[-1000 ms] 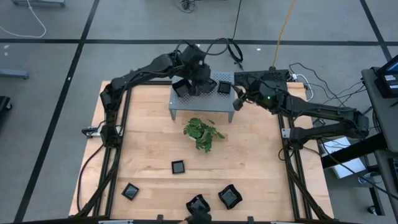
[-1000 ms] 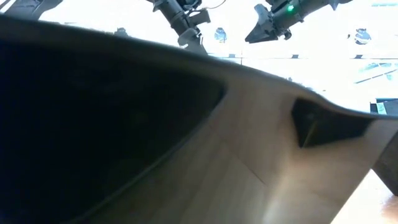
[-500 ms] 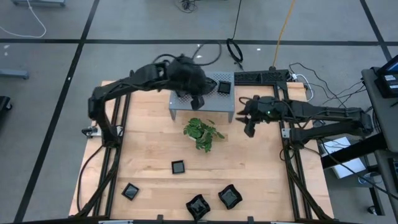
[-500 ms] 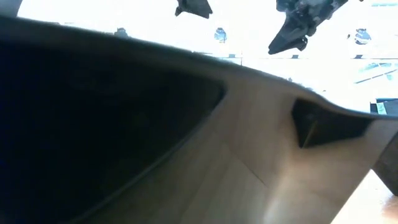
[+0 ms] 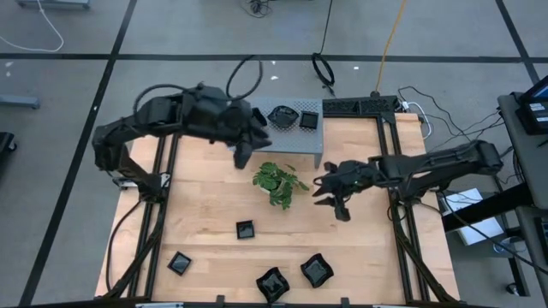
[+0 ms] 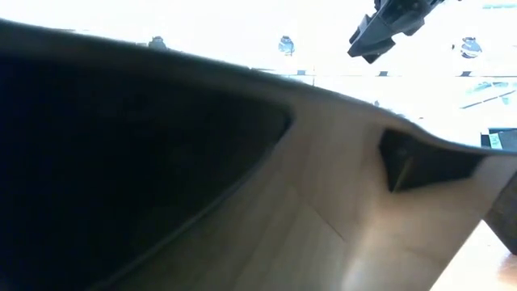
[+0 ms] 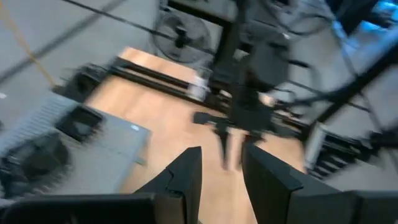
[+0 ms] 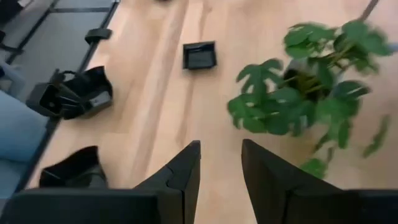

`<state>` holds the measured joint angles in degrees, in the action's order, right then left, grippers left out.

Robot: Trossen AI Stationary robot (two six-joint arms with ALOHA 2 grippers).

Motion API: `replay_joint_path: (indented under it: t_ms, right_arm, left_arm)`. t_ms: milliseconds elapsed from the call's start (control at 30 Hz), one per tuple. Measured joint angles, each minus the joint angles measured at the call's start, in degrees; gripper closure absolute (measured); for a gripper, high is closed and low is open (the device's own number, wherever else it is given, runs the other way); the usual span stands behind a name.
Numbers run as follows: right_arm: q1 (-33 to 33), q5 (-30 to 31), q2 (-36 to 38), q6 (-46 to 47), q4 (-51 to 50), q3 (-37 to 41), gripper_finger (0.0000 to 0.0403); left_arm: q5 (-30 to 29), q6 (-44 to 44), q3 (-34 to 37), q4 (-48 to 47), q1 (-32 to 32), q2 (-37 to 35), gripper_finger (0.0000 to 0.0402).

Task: Pick & Place Mini shaped plates
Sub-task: Stack the distorted square plate on top of the stacked distorted square plates on the shelf

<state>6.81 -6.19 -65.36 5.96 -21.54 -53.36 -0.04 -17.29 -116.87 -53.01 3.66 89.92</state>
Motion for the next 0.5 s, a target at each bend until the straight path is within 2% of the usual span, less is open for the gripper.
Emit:
replay_joint_path:
  t_ms: [67, 167, 333, 400, 500]
  right_arm:
    - [0.4, -0.1, -1.1, 1.4, 0.4, 0.0, 0.0298]
    - [1.2, 0.1, -2.0, 2.7, 0.3, 0.0, 0.0298]
    - [3.9, 0.6, -2.3, 9.9, 2.2, 0.0, 0.0298]
    - [5.2, 2.8, -2.3, 12.1, 2.9, 0.0, 0.0298]
    - [7.4, 6.9, -2.3, 13.6, 3.9, 0.0, 0.0298]
  left_arm:
    - [2.9, -0.9, -0.1, -3.1, -1.0, -0.5, 0.0284]
    - [7.1, -1.9, 0.0, -12.5, -2.6, -0.9, 0.0284]
    - [7.5, -7.5, 0.9, -32.0, -7.2, 1.2, 0.0284]
    - [7.5, -7.8, 3.6, -35.3, -9.7, 1.6, 0.0284]
    - [7.5, -6.4, 9.7, -34.0, -13.7, 1.5, 0.0284]
